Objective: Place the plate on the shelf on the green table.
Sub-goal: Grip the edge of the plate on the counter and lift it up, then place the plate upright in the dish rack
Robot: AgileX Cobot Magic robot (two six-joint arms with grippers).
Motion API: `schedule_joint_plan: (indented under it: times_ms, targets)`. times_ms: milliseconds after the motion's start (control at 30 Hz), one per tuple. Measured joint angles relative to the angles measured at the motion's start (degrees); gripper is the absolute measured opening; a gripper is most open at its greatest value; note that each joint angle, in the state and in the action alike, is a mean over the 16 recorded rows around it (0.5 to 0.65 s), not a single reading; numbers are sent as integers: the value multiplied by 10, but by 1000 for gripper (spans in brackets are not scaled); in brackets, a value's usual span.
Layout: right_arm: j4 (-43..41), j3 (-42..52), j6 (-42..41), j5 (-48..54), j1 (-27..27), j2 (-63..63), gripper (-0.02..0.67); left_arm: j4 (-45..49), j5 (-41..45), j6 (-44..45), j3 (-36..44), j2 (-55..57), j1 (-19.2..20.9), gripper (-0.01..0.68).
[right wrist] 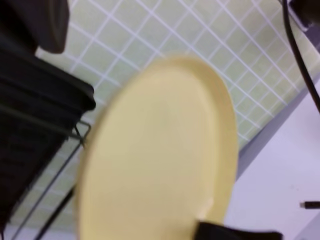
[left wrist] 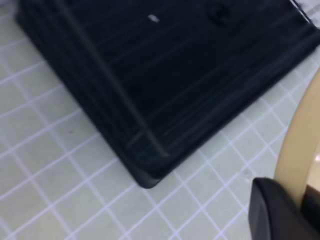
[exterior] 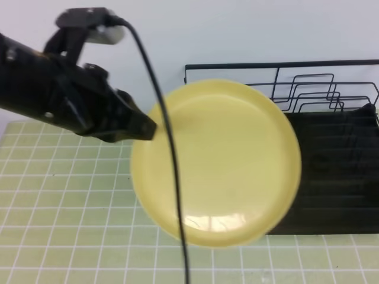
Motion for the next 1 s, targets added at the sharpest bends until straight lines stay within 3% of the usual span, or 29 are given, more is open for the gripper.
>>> schedule_joint_plan:
  times_ms: [367, 700, 1000]
  targets:
    - [52, -24, -51, 2, 0, 24, 281, 1, -11, -21, 5, -1, -86, 0]
    - [56, -22, -64, 2, 0, 25, 284, -1, -27, -27, 5, -1, -141, 0]
    - [38, -22, -66, 4, 0, 25, 273, -22, -35, -19, 5, 0, -166, 0]
